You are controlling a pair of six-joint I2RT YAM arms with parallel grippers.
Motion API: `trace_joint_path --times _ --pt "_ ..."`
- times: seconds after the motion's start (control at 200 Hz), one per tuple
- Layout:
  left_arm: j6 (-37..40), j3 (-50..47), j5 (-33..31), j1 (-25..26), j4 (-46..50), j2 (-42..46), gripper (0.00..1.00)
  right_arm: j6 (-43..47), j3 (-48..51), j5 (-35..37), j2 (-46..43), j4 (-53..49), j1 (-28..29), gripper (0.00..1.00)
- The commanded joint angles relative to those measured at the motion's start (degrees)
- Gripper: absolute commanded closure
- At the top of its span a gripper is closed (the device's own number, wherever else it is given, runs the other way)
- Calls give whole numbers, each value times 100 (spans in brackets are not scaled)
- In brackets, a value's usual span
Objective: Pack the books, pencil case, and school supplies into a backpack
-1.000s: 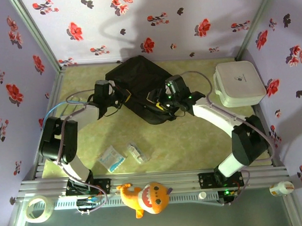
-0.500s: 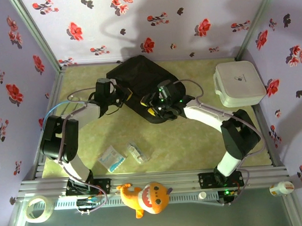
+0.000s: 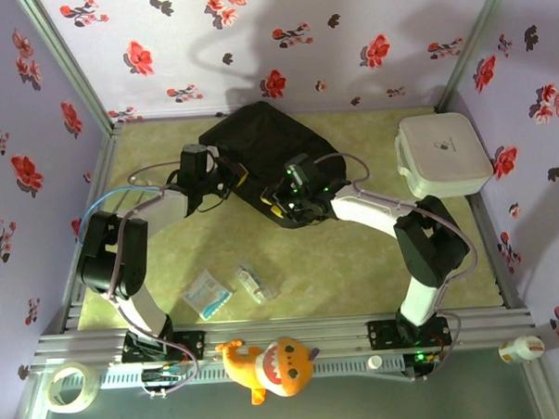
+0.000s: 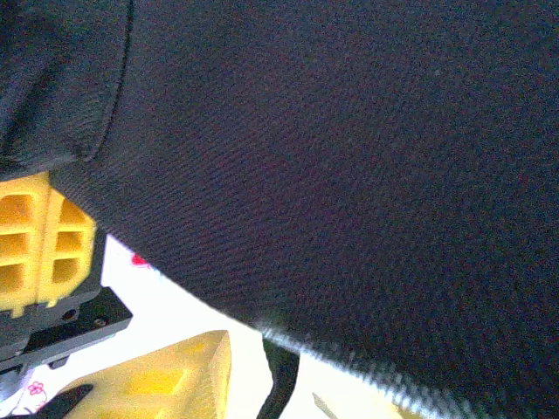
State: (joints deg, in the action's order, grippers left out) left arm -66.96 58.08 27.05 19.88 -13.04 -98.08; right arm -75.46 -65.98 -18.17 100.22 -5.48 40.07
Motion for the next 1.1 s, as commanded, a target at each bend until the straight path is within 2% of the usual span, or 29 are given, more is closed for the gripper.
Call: trace_joint_path --times 0.0,0.165,0.605,0.91,1.095 --pt "131 186 343 93 -287 36 100 62 -174 223 26 -118 -1 64" --pt "122 229 347 87 -279 1 100 231 -224 419 -54 -313 -8 69" --pt "156 265 355 88 -234 -50 100 304 -79 472 -309 -355 -88 72" --pt "192 274 354 86 -226 -96 100 515 186 621 -616 -481 -184 100" --pt "201 282 362 79 -234 -149 100 904 371 826 -853 -733 -219 100"
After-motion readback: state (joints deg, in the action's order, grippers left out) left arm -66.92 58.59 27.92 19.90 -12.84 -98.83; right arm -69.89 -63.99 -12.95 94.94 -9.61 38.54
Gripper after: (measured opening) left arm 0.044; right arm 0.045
